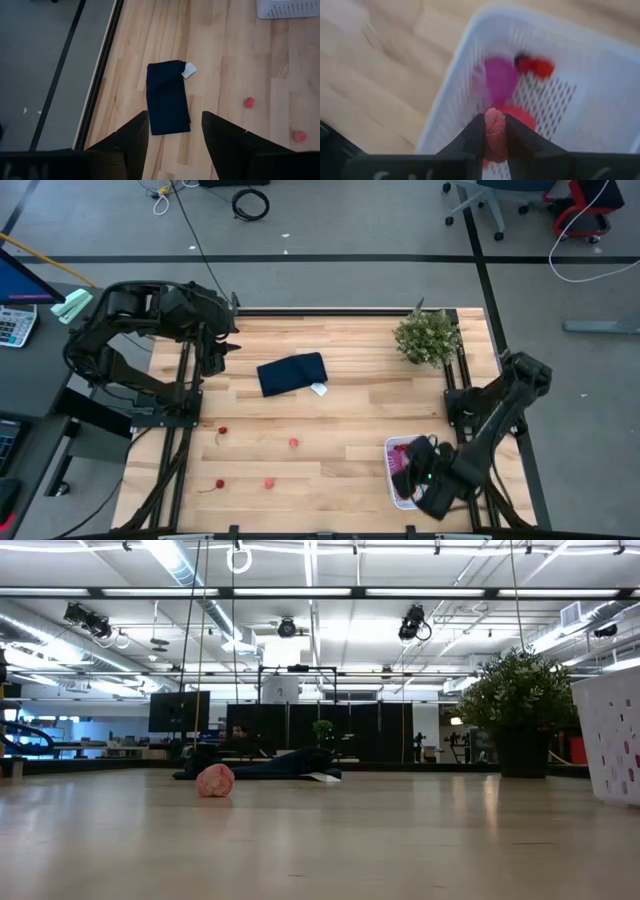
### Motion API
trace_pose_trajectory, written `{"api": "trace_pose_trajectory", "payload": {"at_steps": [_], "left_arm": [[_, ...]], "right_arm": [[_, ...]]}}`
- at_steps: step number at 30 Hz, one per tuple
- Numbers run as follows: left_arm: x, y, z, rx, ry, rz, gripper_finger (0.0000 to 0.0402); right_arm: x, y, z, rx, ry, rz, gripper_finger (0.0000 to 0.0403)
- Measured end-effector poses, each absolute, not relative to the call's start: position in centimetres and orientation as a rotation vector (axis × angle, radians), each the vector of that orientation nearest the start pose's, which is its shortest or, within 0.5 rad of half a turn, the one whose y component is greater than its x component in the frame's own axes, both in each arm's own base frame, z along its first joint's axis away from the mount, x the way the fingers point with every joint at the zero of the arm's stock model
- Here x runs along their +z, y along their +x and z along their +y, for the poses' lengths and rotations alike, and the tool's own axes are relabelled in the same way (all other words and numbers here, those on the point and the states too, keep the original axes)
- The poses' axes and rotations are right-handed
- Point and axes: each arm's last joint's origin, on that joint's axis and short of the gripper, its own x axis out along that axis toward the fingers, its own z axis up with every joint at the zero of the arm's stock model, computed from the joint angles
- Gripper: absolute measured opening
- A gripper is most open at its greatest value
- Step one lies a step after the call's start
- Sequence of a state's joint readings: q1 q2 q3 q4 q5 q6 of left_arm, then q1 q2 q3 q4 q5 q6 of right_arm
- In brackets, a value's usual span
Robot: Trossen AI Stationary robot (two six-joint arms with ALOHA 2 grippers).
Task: Pick and placing Produce into tupperware
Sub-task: Put the peach into the white bin
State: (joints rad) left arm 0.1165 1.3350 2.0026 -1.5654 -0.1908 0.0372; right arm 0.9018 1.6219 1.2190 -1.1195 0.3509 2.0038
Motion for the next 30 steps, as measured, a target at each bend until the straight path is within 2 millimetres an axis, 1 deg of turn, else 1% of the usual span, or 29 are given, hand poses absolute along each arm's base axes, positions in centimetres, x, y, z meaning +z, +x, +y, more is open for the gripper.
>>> {"api": "trace_pose_trajectory", "payload": {"at_steps": [2,4,8,11,14,17,19,22,25,27,30], "left_arm": [[48.4,17.2,2.6,0.270,0.068,0.905,0.0190],[48.4,17.2,2.6,0.270,0.067,0.905,0.0188],[48.4,17.2,2.6,0.270,0.067,0.904,0.0184],[48.4,17.2,2.6,0.270,0.067,0.900,0.0184],[48.4,17.2,2.6,0.270,0.066,0.898,0.0187],[48.4,17.2,2.6,0.271,0.066,0.898,0.0189],[48.4,17.2,2.6,0.271,0.067,0.898,0.0189],[48.4,17.2,2.6,0.270,0.068,0.898,0.0190],[48.4,17.2,2.6,0.268,0.073,0.899,0.0190],[48.4,17.2,2.6,0.267,0.073,0.899,0.0190],[48.4,17.2,2.6,0.266,0.075,0.898,0.0190]], "right_arm": [[22.1,18.5,23.0,-0.779,0.781,1.074,0.0063],[21.4,18.5,23.6,-0.753,0.731,1.090,0.0063],[20.5,19.2,23.5,-0.758,0.663,1.008,0.0063],[20.3,20.1,22.9,-0.784,0.658,1.005,0.0066],[19.6,21.0,22.3,-0.828,0.688,1.102,0.0083],[19.1,21.7,21.8,-0.820,0.701,1.303,0.0115],[18.9,22.1,21.5,-0.805,0.696,1.352,0.0138],[19.2,22.7,20.8,-0.792,0.691,1.302,0.0171],[20.0,23.5,19.7,-0.805,0.720,1.241,0.0197],[20.8,23.8,18.9,-0.789,0.737,1.244,0.0210],[22.5,23.9,17.6,-0.753,0.790,1.225,0.0221]]}}
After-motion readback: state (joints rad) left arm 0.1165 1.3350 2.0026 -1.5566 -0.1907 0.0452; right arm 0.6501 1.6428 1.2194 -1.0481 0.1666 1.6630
